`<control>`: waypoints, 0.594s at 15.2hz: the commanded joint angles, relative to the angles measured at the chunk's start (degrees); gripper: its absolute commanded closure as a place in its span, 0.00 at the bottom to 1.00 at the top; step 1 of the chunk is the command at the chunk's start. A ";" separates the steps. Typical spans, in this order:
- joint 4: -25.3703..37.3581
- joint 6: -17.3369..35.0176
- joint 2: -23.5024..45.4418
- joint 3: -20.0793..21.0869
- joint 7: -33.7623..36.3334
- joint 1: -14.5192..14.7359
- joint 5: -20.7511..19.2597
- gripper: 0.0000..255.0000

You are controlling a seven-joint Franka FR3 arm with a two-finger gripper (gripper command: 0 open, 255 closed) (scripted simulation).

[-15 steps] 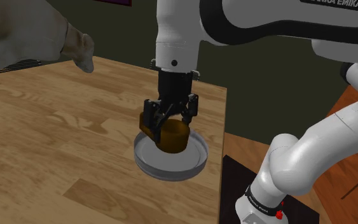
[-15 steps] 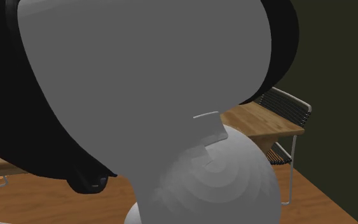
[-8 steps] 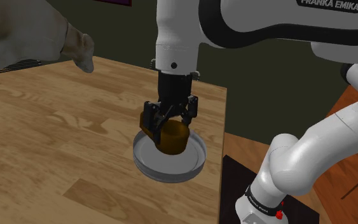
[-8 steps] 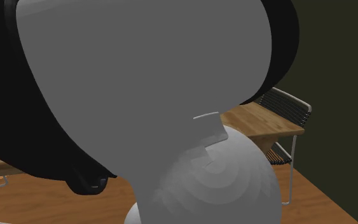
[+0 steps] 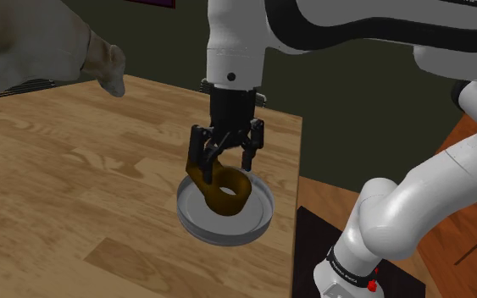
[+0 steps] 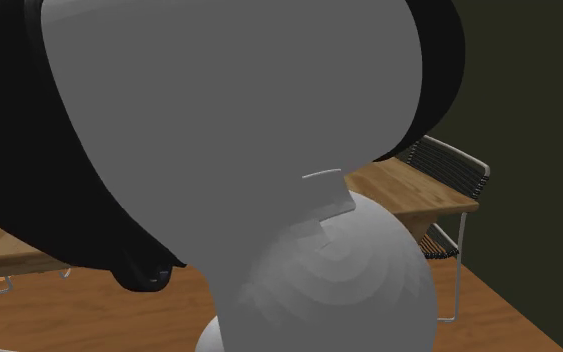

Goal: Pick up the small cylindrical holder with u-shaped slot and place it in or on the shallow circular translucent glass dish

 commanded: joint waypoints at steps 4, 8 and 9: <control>6.45 -4.96 1.59 -0.64 0.72 -0.48 -0.82 0.00; 6.45 -4.96 1.59 -0.64 0.72 -0.48 -0.82 0.00; 6.45 -4.96 1.59 -0.64 0.72 -0.48 -0.82 0.00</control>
